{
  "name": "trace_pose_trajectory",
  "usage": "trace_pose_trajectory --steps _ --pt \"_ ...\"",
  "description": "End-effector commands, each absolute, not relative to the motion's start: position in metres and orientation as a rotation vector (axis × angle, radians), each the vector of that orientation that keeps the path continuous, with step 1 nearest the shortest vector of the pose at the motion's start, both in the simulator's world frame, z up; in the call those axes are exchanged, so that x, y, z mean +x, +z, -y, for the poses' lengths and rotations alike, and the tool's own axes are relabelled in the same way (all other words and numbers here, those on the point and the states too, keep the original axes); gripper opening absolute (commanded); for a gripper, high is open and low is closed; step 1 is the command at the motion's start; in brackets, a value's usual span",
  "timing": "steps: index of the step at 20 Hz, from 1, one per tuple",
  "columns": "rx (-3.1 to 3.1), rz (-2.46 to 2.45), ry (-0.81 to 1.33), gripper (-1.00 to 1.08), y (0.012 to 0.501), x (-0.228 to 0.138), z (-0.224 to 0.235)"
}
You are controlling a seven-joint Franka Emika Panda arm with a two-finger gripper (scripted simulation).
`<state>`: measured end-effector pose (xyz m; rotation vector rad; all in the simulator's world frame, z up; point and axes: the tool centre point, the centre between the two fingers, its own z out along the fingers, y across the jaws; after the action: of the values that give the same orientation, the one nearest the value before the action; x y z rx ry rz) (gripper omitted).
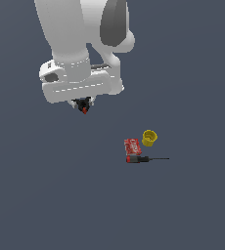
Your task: Pick up a designated object from a clutter of objects.
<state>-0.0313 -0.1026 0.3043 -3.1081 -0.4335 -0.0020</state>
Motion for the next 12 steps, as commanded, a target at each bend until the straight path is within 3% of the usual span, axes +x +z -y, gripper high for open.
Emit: trace_pose_trajectory --steps 1,12 --pt "-3.107 0.434 -0.002 -1.0 0.327 -0.044 0.12" --pt "-3.109 0.434 -0.001 -1.0 0.406 -0.084 0.184"
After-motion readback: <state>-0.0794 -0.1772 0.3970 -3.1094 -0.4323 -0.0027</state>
